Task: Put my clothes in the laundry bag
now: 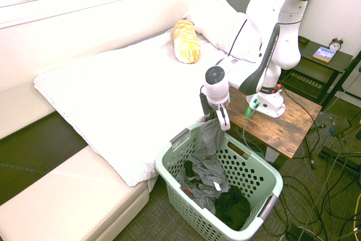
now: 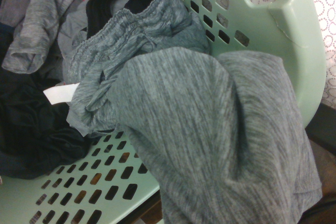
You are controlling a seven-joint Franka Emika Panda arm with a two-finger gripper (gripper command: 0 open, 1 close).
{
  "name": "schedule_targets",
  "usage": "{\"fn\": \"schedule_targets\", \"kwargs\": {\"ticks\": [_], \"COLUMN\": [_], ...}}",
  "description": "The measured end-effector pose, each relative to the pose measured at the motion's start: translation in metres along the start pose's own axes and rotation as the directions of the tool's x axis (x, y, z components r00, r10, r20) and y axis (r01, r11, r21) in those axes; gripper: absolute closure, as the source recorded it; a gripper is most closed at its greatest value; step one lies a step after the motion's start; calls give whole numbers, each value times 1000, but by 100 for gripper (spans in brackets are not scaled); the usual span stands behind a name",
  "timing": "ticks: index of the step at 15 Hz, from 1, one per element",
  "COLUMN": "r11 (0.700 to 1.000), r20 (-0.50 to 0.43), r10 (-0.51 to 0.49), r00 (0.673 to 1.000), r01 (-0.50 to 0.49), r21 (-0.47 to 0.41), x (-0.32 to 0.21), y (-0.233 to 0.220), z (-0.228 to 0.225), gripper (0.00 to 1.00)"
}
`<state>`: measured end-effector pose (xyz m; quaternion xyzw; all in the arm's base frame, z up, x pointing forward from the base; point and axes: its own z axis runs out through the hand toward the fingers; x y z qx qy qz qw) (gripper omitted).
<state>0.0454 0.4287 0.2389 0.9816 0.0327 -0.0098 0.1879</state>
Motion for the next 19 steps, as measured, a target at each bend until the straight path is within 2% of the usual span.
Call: {"fn": "schedule_targets", "kwargs": {"ticks": [6,8,10,12,15,19], "r11": [999,995,982,959,910,812], "r20": [-15,-13,-5,15,70,161], "r10": [33,93,175,261,374,511], "r00": [999,996,984,965,925,845], "r01": [-33,-93,-175,-261,-380,-535], "r21": [21,40,74,108,165,234], "x": [21,62,125,193,285,363], "y": [3,16,49,103,214,380], "z": [-11,-29,-53,-71,-86,-74], "gripper": [0,0,0,0,0,0]}}
